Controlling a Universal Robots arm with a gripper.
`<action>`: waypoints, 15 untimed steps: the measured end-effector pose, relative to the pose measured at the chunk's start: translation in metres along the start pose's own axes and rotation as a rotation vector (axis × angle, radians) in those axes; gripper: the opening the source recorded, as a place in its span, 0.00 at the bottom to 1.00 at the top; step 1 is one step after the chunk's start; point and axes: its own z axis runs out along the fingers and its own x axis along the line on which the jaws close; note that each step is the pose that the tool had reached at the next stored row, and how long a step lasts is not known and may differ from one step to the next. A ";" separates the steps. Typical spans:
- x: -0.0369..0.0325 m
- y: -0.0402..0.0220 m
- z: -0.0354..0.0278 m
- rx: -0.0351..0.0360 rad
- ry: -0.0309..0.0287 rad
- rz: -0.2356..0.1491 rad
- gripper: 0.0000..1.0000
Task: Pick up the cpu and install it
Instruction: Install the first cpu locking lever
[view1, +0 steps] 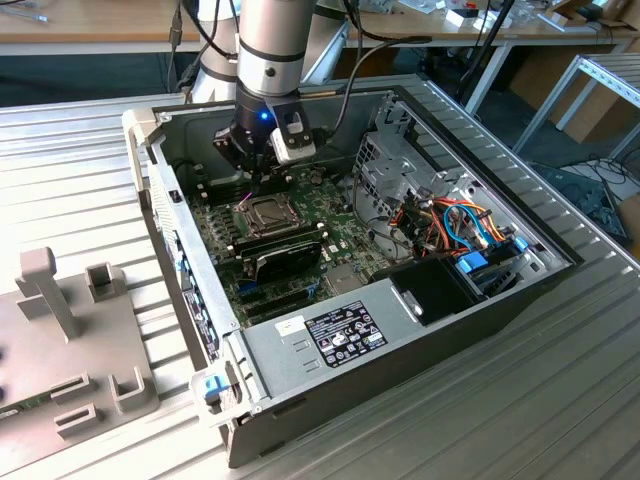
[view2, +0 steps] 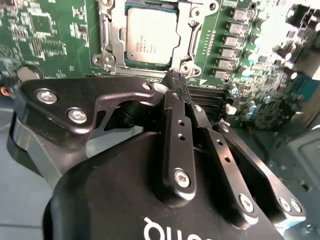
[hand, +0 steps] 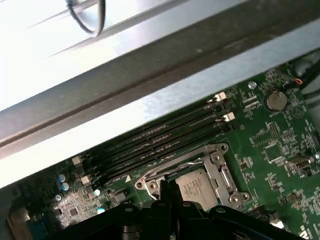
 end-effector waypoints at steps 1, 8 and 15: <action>0.0000 0.0000 0.0000 -0.0003 0.0006 -0.033 0.11; 0.0000 0.0000 0.0002 -0.0030 0.0042 -0.192 0.11; 0.0000 0.0000 0.0002 -0.0031 0.0050 -0.226 0.11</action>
